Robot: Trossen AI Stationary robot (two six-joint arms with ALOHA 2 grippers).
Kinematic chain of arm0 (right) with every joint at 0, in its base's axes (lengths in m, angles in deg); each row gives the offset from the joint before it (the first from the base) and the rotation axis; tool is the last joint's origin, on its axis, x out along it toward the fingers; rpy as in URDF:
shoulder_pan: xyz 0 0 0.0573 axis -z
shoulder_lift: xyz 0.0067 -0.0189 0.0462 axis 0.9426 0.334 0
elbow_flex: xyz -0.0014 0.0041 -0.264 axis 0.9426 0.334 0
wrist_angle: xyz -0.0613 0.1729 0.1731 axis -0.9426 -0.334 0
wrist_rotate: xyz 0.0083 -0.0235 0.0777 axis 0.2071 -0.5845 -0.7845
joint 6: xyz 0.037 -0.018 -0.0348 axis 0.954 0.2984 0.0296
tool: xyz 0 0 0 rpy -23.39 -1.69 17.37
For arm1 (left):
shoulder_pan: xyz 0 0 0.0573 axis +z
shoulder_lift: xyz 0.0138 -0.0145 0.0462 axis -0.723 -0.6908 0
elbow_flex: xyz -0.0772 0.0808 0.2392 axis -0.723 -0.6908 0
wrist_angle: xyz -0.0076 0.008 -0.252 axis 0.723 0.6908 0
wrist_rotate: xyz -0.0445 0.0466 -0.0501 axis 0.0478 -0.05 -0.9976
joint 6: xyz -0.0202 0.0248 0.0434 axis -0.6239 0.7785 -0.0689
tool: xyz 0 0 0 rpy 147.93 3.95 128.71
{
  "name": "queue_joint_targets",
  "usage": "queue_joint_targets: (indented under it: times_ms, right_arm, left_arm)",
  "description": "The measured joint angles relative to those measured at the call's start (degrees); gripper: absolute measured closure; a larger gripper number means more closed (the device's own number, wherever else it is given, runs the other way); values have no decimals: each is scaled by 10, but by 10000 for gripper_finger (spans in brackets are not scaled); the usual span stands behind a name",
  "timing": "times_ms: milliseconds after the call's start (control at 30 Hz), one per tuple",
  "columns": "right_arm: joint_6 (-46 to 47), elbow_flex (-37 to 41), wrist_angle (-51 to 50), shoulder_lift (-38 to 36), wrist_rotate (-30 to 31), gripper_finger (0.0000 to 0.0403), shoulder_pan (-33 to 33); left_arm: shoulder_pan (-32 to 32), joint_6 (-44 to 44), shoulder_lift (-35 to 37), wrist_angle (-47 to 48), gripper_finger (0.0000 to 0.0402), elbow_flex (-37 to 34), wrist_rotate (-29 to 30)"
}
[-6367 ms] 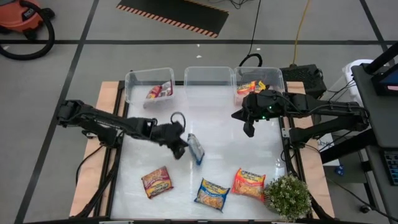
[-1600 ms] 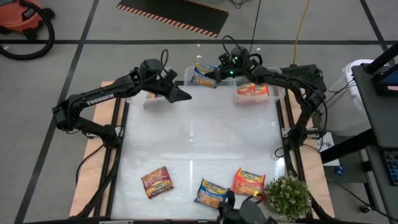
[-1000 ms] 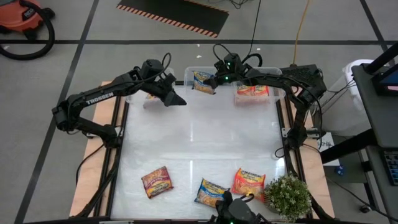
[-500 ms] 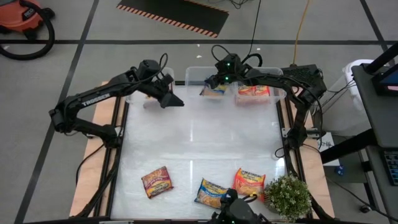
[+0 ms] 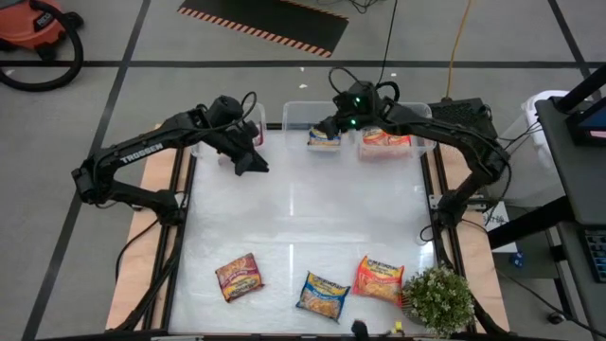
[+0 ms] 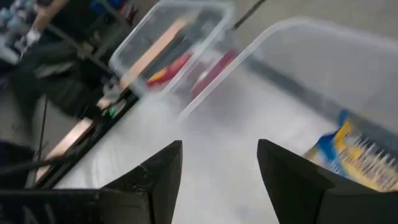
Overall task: Sort Maruchan noodles
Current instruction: Put the orange noodle pack into the right transparent bin
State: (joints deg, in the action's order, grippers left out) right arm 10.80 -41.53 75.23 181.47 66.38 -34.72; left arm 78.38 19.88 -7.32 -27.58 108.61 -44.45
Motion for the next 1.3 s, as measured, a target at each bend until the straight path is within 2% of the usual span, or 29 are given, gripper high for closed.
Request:
queue_joint_targets:
  times_ms: [133, 333, 433, 567, 767, 900, 1067, 1300]
  right_arm:
    - [-8, 0, -83, -55, 4, 203, -43]
    - [-7, 0, -171, -135, 63, 203, -124]
    - [17, 0, -217, -166, 89, 203, -170]
    - [51, 0, -300, -182, 91, 203, -224]
    - [75, 0, -414, -185, 73, 203, -298]
    - [42, 1, -471, -185, 72, 203, -337]
    - [-64, 38, -482, -187, 32, 203, -364]
    - [-79, 144, -438, -188, -35, 203, -369]
  left_arm:
    - [0, 16, 0, 6, 234, 0, 19]
    - [0, 27, 0, 7, 234, 0, 20]
    - [0, 17, 0, 8, 234, 0, 20]
    - [-1, 12, 0, 10, 234, 0, 20]
    - [-23, 1, 0, 10, 234, 0, 23]
    - [-49, -20, 0, 10, 234, 0, 58]
    - [-90, -70, 0, 8, 234, 0, 103]
    - [-153, -161, 0, -24, 234, 0, 160]
